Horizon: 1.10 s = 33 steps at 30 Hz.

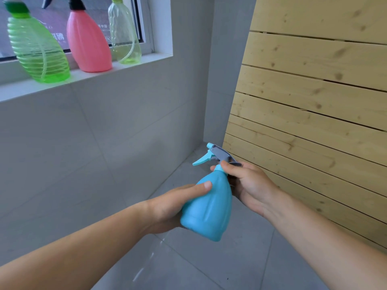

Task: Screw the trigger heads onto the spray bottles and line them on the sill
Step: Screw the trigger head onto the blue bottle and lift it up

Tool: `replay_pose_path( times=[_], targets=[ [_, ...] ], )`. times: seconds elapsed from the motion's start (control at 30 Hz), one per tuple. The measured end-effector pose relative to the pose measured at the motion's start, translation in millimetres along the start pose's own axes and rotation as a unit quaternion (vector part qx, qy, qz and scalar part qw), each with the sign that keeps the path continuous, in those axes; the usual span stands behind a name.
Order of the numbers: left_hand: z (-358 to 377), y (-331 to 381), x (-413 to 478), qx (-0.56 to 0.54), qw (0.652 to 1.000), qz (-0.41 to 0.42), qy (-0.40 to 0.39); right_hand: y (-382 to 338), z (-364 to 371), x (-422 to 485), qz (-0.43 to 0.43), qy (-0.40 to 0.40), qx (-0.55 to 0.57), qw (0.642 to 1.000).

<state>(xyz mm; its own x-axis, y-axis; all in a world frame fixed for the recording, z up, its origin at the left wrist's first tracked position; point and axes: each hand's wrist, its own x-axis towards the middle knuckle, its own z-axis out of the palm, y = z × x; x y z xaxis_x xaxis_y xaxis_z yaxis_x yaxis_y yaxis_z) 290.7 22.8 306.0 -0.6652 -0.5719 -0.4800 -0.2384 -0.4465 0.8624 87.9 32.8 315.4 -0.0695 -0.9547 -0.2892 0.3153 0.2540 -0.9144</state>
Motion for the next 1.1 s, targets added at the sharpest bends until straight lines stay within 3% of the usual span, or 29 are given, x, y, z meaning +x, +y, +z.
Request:
replay_pose_path(
  times=[0.1, 0.2, 0.47, 0.77, 1.1],
  targets=[
    [-1, -3, 1, -0.036, 0.999, 0.002, 0.007, -2, 4, -4, -0.008, -0.04, 0.016, 0.999],
    [6, -1, 3, 0.019, 0.998, 0.018, 0.06, 0, 4, -5, -0.02, -0.052, 0.008, 0.998],
    [22, 1, 9, 0.114, 0.972, 0.059, 0.199, 8, 6, 1, -0.067, 0.013, -0.015, 0.998],
    [4, 4, 5, -0.033, 0.998, 0.03, 0.054, -7, 7, -5, -0.048, -0.032, 0.023, 0.998],
    [12, 4, 9, 0.049, 0.988, 0.072, 0.127, 0, 9, -7, -0.056, 0.016, 0.063, 0.996]
  ],
)
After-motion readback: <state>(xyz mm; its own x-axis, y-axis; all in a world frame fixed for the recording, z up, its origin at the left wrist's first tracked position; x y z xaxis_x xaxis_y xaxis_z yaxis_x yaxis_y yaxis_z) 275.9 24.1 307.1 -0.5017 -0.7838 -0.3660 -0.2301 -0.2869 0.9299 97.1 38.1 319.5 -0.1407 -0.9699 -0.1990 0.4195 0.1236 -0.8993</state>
